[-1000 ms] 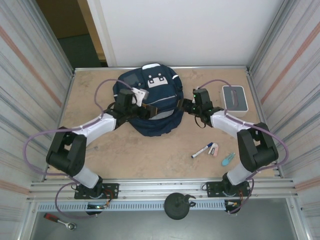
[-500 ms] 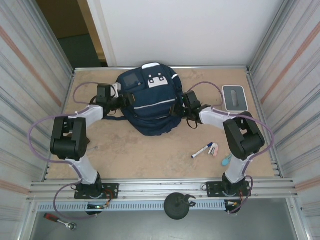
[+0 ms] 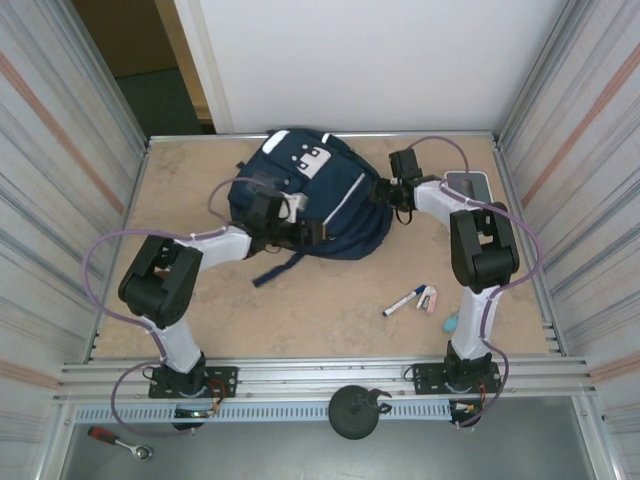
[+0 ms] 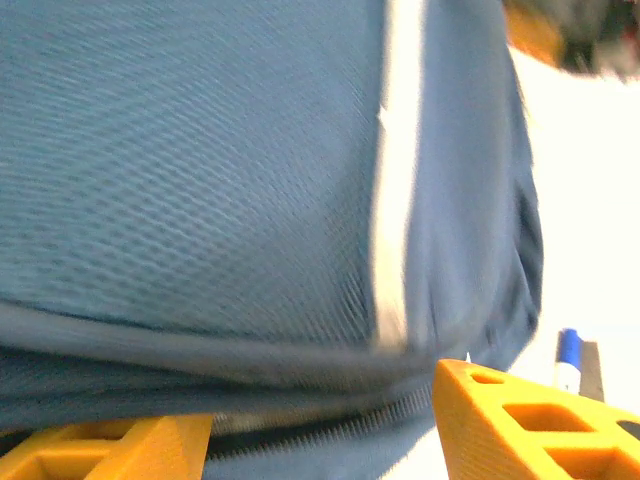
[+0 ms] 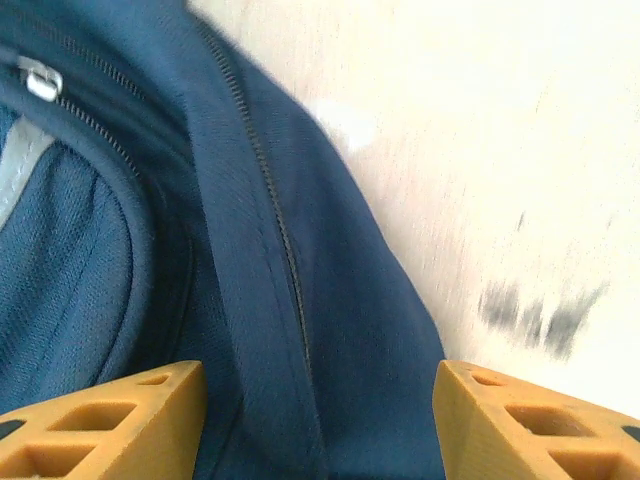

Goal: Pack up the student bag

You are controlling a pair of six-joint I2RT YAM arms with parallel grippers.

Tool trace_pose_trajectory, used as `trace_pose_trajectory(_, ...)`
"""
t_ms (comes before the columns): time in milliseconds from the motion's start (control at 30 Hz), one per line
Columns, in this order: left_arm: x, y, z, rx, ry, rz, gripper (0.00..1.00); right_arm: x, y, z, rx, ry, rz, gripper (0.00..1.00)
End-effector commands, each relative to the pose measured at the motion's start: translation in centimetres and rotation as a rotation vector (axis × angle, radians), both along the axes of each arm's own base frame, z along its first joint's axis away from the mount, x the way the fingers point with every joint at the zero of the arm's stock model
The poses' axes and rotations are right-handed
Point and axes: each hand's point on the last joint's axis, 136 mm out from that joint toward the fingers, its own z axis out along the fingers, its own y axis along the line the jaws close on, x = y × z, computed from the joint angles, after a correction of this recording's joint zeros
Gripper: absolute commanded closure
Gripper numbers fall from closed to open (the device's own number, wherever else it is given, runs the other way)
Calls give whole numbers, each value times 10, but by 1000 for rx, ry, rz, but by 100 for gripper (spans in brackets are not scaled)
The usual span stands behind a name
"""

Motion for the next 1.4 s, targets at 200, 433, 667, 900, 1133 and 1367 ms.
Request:
trace_pose_trajectory(200, -34, -14, 78, 126, -423, -243, 34, -6, 10, 54, 32, -42, 92, 38)
trace_pose_trajectory(433, -15, 47, 77, 560, -905, -373, 30, -82, 45, 39, 169, 12, 183, 38)
trace_pose_trajectory(667, 32, 103, 58, 803, -970, -476, 30, -109, 39, 3, 178, 79, 150, 46)
trace_pose_trajectory(900, 43, 120, 12, 956, -890, -677, 29, -75, 5, -26, 86, 121, 51, 63)
trace_pose_trajectory(1133, 46, 102, 6, 887, -920, -757, 31, -30, -12, -23, 13, 102, 51, 70)
trace_pose_trajectory(1367, 57, 83, -12, 917, -941, -819, 36, -13, -16, 7, -39, 49, 95, 67)
